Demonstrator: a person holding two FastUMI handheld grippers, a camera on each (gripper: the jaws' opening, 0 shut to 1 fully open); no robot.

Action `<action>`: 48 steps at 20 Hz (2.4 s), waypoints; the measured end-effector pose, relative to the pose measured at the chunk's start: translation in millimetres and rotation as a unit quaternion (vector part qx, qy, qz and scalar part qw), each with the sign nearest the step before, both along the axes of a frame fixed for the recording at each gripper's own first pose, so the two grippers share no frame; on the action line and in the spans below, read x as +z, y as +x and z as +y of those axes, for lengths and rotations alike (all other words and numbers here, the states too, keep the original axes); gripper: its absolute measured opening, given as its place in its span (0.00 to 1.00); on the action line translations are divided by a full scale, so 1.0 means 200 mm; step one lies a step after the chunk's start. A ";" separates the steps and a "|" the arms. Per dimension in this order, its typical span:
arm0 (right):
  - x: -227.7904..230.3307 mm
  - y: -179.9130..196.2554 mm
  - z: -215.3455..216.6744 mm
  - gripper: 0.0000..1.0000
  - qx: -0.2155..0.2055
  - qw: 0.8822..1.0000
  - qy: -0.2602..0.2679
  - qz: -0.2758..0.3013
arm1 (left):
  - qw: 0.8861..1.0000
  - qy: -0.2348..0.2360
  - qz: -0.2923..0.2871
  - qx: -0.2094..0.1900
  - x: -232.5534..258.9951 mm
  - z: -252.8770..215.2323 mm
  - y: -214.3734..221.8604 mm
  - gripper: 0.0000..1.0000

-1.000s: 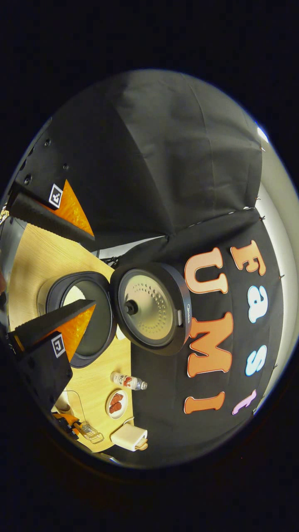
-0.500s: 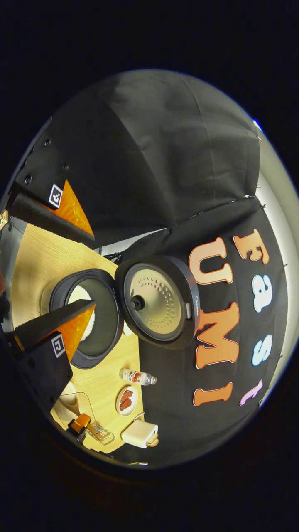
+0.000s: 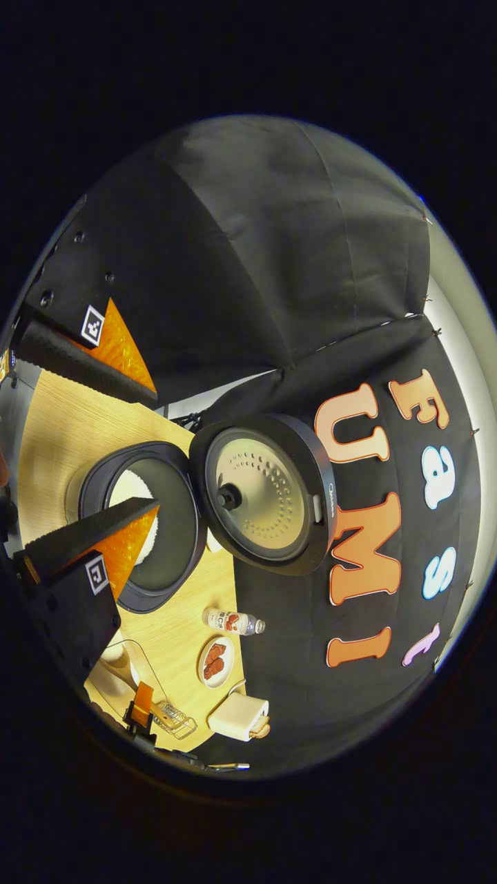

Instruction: Close the left gripper, press the button to open the rice cooker; take a wooden spoon from the chopstick holder with the right hand, scoop a spoonful of rice and pour it into the rice cooker, then put the wooden spoon back into the chopstick holder.

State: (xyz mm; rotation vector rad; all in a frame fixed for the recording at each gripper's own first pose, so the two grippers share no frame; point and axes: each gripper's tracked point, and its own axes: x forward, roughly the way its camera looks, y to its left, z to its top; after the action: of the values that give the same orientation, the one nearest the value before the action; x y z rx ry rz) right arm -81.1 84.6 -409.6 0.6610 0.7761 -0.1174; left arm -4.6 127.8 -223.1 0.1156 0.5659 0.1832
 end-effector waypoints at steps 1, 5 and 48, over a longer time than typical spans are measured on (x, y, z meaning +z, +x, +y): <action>0.01 0.01 0.02 0.07 0.008 1.000 0.005 0.000 | 1.000 0.000 -0.001 0.000 0.01 0.00 0.00 0.94; 0.01 0.01 0.08 0.07 0.023 0.998 0.050 0.009 | 1.000 0.000 0.000 0.007 0.01 0.02 -0.02 0.94; 1.03 0.56 0.07 0.06 -0.049 0.843 0.530 -0.081 | 0.992 0.019 -0.084 0.089 0.29 0.06 -0.12 0.94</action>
State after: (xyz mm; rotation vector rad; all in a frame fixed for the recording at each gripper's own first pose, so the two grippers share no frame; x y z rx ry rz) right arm 31.1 98.3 -202.8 1.7450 0.5965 0.3076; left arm -28.7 139.4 -164.5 0.0864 0.4049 0.3738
